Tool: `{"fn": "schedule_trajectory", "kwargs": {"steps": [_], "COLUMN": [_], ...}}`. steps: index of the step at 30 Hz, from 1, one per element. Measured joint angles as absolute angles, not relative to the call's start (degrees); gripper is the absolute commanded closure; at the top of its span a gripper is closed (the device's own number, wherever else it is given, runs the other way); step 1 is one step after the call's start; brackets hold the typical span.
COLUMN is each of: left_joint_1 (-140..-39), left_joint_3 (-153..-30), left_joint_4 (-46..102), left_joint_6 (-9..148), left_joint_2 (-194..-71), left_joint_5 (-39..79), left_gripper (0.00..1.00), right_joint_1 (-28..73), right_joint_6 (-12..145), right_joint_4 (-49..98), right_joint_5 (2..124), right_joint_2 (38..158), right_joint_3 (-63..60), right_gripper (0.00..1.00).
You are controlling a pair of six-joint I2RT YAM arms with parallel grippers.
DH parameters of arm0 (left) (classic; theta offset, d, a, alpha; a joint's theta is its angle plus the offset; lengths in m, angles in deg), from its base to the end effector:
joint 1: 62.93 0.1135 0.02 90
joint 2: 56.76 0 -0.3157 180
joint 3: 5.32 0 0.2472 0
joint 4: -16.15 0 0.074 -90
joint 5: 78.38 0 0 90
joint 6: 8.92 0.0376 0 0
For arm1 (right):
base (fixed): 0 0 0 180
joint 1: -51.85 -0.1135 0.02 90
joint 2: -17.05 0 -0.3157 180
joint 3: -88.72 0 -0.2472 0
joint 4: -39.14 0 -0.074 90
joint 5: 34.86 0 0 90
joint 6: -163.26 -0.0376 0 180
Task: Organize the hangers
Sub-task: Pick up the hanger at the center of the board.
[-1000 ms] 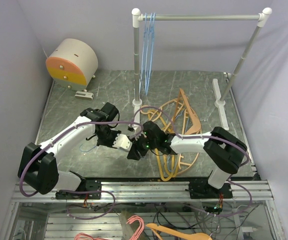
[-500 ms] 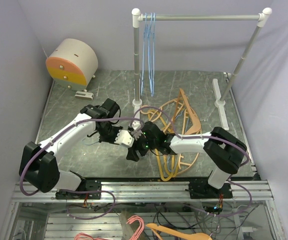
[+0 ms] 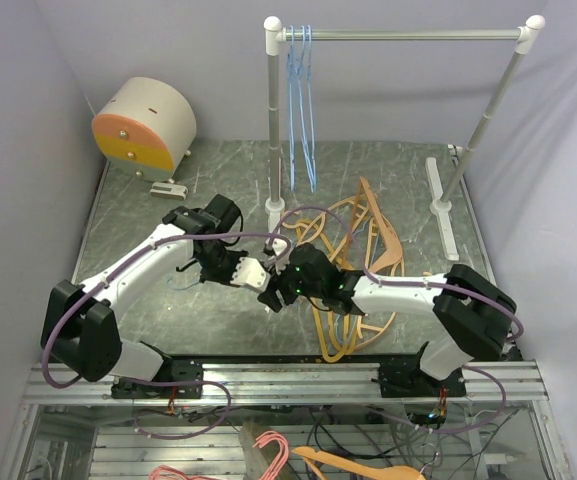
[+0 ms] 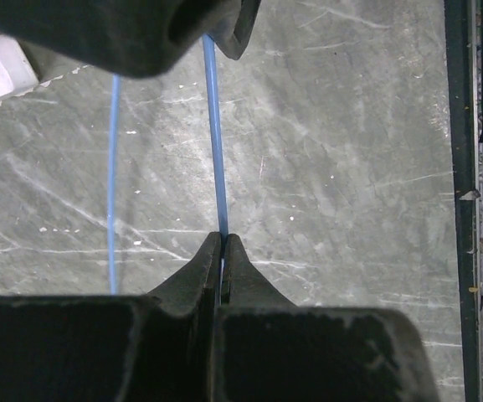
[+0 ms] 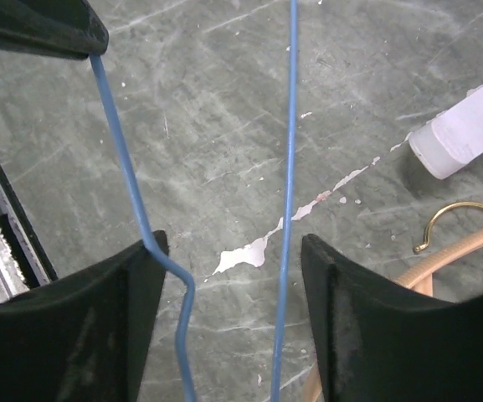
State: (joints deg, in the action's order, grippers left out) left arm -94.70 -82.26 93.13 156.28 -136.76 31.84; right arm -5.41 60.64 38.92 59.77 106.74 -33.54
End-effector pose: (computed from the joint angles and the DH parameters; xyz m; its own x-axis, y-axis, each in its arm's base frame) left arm 0.1895 -0.1326 0.3036 0.3129 0.8733 -0.3733 0.9488 -0.3056 0.0803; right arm 0.1718 0.2728 0.2390 -0.4722 -0.3318 -0.8166 -0.7913 0.5678 0.2269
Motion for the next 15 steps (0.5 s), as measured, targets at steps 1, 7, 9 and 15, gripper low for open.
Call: {"fn": "schedule_trajectory", "kwargs": {"steps": [1,7,9,15], "left_joint_1": [-94.7,-94.72,-94.66,-94.7], "left_joint_3": [-82.35,-83.62,-83.97,-86.17], "left_joint_4": [93.02,92.82,92.01,91.33], "left_joint_6": [156.28,156.34,156.69,156.04], "left_joint_2": [-136.81,-137.44,-137.46,-137.57], "left_joint_5": [31.84,31.78,31.25,31.47], "left_gripper": [0.93,0.93,0.93,0.01], "right_joint_1": [-5.54,-6.48,-6.87,-7.37], "right_joint_6": [60.84,61.69,62.08,61.25], "right_joint_4": [38.92,38.61,38.11,39.07], "right_joint_5": [59.7,59.77,60.75,60.55], "right_joint_2": [107.01,109.39,109.67,109.72], "right_joint_3": [-33.49,-32.6,-32.55,-33.03], "right_gripper": [0.46,1.0,1.0,1.0]}}
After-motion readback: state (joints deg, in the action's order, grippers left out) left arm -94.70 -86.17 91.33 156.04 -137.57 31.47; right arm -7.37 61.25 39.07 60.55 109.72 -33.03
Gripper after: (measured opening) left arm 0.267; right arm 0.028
